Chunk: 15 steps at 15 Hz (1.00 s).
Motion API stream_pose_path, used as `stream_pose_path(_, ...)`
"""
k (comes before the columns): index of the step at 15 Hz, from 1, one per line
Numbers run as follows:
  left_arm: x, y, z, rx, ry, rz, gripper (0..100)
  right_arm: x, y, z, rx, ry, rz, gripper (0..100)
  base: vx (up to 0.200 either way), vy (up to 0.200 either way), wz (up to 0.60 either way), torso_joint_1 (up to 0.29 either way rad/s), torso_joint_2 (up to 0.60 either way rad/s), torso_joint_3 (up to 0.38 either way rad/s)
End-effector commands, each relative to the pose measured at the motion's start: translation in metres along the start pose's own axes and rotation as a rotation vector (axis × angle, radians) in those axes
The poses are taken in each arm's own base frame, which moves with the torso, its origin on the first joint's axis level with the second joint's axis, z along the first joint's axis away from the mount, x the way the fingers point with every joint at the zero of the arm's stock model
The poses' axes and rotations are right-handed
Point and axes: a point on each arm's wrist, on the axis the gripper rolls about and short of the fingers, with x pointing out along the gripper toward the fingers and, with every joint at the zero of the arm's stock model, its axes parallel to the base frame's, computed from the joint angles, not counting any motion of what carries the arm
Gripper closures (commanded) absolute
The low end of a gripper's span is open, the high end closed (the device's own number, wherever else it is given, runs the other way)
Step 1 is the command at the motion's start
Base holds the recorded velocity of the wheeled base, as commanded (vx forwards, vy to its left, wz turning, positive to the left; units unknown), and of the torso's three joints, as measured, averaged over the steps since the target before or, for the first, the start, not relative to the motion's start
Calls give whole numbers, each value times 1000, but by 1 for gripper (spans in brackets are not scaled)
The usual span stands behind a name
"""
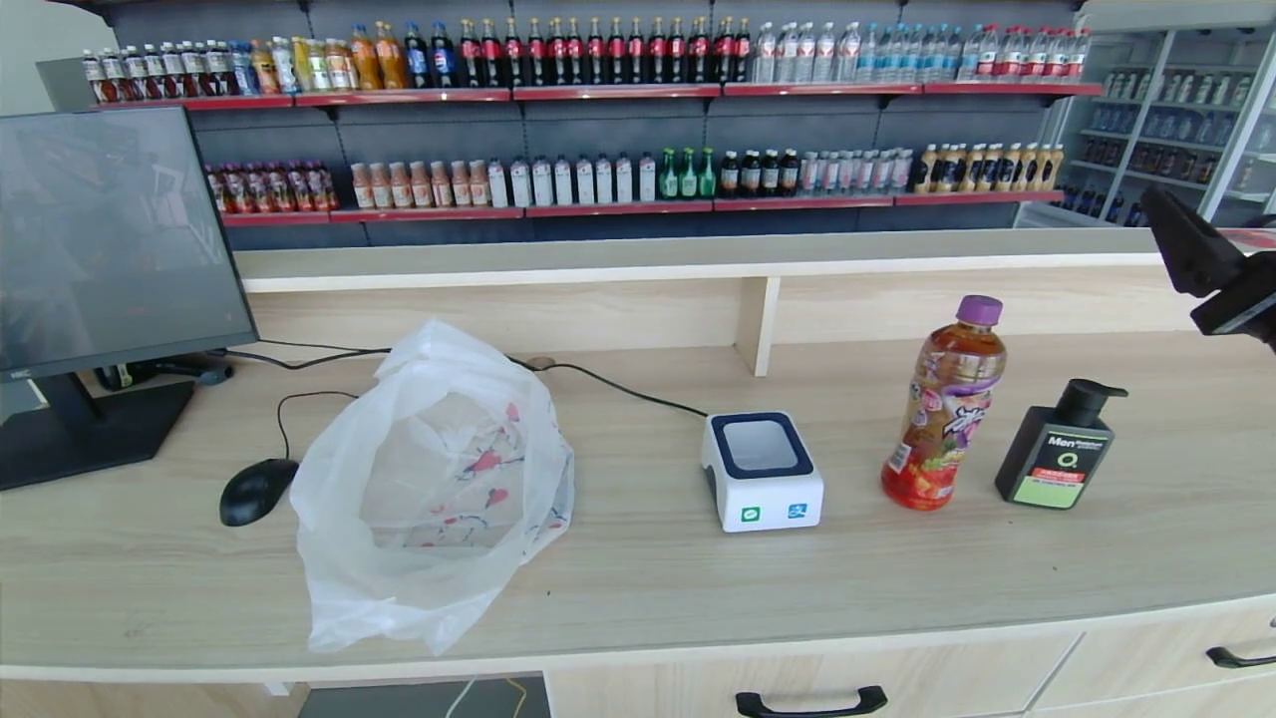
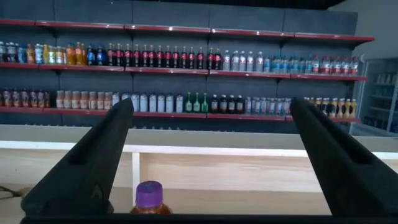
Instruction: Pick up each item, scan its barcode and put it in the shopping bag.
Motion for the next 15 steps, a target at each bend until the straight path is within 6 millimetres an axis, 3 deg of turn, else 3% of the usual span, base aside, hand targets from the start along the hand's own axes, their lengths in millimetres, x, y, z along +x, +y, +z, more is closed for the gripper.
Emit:
stream_pose_path(1, 0, 0, 0, 0, -1, 0, 100, 7, 4, -35, 5, 109, 16, 0, 0, 0, 0, 0, 0, 0)
stream_pose_path(15, 0, 0, 0, 0, 0, 0, 100, -47, 19, -64, 7, 335, 74, 0, 0, 0, 0, 0, 0, 0)
